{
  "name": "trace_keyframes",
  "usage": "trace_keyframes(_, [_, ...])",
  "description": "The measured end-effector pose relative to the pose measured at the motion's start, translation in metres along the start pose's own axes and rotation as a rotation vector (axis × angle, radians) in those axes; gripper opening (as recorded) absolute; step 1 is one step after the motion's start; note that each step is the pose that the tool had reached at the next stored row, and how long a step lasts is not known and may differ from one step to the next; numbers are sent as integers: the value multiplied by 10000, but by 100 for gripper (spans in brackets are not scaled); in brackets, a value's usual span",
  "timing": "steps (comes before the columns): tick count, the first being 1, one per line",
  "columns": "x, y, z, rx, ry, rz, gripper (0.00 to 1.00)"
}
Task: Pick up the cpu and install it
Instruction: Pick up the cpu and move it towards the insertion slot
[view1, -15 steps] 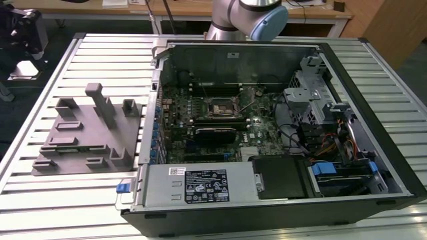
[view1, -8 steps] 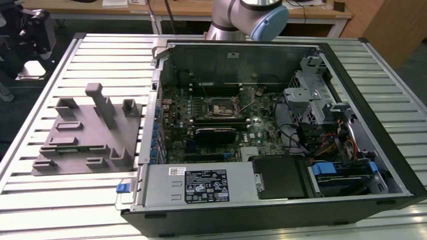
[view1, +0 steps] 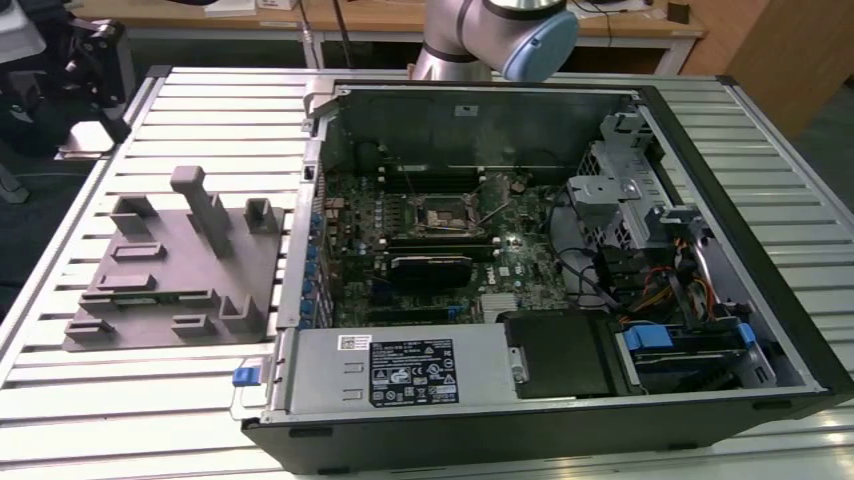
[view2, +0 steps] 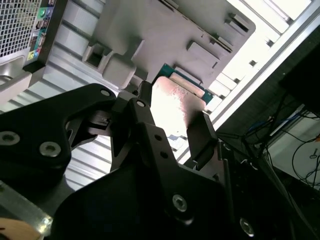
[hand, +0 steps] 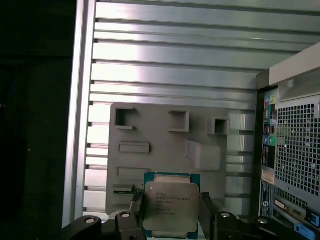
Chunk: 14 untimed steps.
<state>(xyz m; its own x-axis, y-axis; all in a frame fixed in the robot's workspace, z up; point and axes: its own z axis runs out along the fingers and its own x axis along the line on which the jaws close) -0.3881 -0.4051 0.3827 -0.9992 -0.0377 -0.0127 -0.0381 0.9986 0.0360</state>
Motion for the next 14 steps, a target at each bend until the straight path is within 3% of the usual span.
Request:
trace_keyframes(6, [-65, -2, 3, 1, 3, 0, 53])
trace_keyframes(14, [-238, -9, 10, 0, 12, 1, 53])
